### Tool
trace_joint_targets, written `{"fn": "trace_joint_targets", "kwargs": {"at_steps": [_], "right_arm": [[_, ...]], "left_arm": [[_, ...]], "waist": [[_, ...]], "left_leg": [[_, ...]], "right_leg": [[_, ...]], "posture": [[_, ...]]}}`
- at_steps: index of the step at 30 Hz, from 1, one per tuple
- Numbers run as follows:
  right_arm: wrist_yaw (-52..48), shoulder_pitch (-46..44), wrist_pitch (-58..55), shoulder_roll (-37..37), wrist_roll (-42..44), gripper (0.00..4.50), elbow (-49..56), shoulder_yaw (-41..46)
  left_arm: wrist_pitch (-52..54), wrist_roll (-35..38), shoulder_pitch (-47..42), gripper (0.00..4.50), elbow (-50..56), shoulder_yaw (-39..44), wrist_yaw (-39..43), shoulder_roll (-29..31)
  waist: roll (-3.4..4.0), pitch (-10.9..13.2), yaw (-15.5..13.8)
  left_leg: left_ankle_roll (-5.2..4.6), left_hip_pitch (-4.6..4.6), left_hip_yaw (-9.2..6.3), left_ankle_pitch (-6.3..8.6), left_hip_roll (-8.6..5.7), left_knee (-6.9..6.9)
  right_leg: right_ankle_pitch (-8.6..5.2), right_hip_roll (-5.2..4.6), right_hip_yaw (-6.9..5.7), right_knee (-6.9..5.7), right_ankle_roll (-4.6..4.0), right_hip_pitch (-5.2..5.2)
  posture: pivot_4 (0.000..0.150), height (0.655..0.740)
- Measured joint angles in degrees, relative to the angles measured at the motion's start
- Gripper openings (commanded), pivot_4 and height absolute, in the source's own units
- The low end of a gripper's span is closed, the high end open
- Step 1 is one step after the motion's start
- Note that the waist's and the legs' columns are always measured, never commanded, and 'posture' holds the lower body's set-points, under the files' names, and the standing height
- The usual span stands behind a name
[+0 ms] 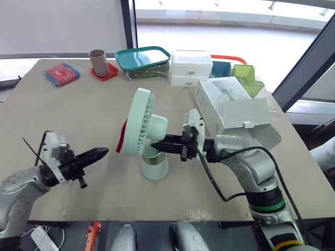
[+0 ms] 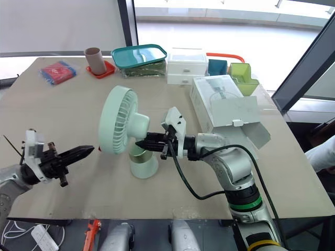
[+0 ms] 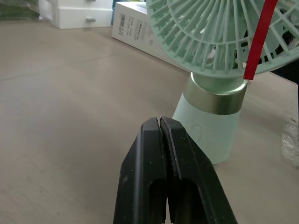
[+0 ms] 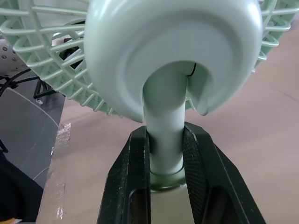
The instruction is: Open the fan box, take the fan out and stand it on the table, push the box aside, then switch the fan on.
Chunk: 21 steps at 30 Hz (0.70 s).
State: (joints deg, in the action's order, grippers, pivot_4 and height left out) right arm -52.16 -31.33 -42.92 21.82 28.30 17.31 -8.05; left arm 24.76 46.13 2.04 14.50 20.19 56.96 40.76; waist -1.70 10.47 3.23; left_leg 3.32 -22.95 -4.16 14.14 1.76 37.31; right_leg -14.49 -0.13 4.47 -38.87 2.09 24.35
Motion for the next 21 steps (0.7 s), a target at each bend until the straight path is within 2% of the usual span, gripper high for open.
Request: {"fn": "trace_joint_targets", "kwargs": {"at_steps": [5,8,21], "right_arm": [[0.23,0.35,2.73,-0.72,-1.66,0.4,-0.3,-2.53],[-0.37,3.65,9.22,-0.49,-3.36,0.4,-0.28,-3.5],[0.41,5.75,14.32,-0.06,-5.0,0.4,-0.16,-5.09]], "left_arm": [[-2.48,-3.58,0.07,0.13,-0.01,-4.77,1.03,-2.25],[-5.15,-7.52,-1.94,0.13,-0.67,-11.24,1.87,-6.11],[-11.18,-14.92,-5.69,0.13,-8.78,-17.1,3.72,-9.82]], "waist": [[-0.01,-0.01,-0.03],[-0.02,-0.01,-0.31],[-0.02,-0.03,-0.23]], "left_leg": [[0.0,0.0,-0.01,0.0,0.0,0.01],[0.0,0.0,-0.01,0.0,-0.02,0.04],[0.0,0.34,0.02,0.0,0.02,0.06]], "right_leg": [[0.0,0.0,0.0,0.0,0.0,-0.01],[0.0,-0.01,0.01,0.0,0.01,-0.04],[0.02,0.08,0.06,-0.09,-0.03,-0.3]], "posture": [[0.15,0.74],[0.15,0.74],[0.15,0.74]]}}
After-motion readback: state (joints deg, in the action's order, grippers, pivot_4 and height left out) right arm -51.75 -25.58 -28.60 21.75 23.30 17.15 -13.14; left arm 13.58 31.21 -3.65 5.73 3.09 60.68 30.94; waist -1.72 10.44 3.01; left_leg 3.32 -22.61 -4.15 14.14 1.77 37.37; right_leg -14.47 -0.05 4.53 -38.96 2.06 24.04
